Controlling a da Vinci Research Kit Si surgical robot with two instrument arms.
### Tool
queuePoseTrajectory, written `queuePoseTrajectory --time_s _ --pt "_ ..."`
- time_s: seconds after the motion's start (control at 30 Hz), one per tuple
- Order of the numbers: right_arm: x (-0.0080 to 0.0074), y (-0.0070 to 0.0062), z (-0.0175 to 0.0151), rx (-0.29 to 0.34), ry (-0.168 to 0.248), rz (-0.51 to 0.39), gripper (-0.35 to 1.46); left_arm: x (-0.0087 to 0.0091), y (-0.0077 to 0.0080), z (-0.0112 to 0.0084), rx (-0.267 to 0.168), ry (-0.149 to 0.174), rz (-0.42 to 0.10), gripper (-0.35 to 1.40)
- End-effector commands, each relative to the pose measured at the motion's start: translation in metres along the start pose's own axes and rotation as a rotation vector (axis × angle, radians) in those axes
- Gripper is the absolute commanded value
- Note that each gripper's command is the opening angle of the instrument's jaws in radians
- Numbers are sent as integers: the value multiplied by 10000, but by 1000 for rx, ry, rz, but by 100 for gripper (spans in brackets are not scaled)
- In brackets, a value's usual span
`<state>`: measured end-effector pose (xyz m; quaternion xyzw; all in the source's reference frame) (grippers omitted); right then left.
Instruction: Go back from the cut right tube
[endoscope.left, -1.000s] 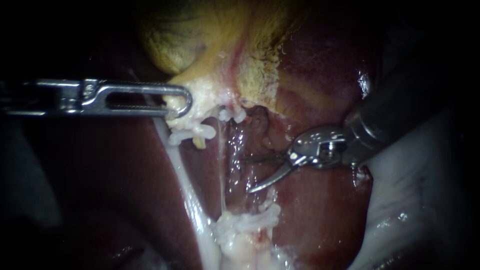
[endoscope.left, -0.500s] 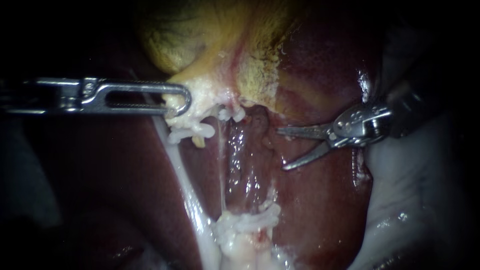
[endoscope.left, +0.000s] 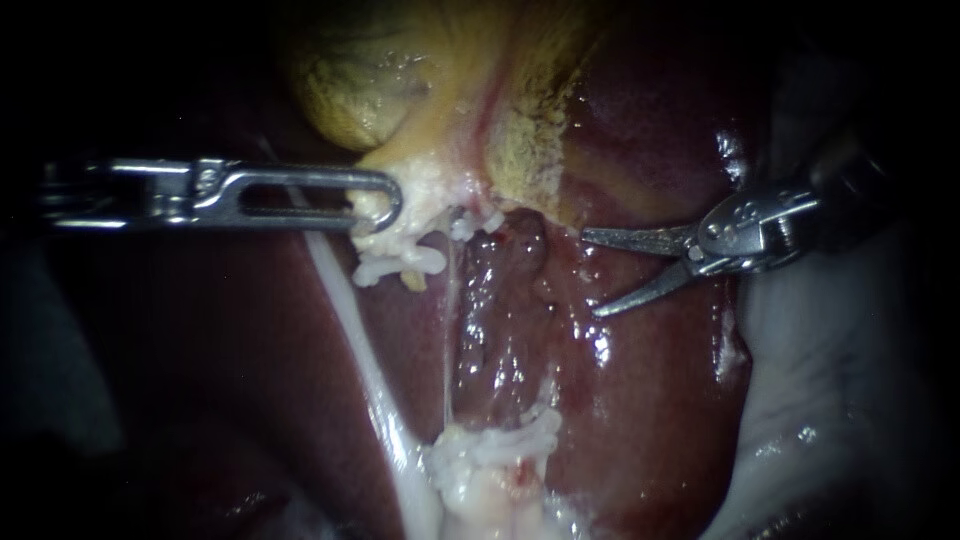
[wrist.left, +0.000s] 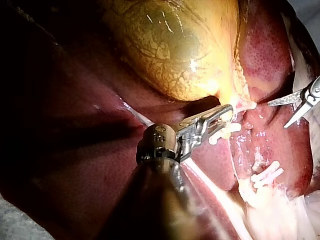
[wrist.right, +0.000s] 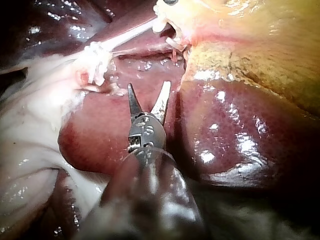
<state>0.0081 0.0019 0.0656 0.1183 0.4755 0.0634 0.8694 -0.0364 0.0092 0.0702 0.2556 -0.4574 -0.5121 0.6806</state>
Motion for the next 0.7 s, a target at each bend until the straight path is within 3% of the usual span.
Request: queuePoseTrajectory --time_s 0.03,0.23,0.47,0.7 --pt "0 0 1 1 0 0 145 0 3 6 -3 1 -1 -35" --pt "0 0 0 6 3 0 145 5 14 32 -7 7 5 -35" --pt "0 -1 0 6 6 0 145 4 22 36 -11 18 14 -35" --pt "1 -1 -1 9 14 0 145 4 21 36 -12 18 14 -35"
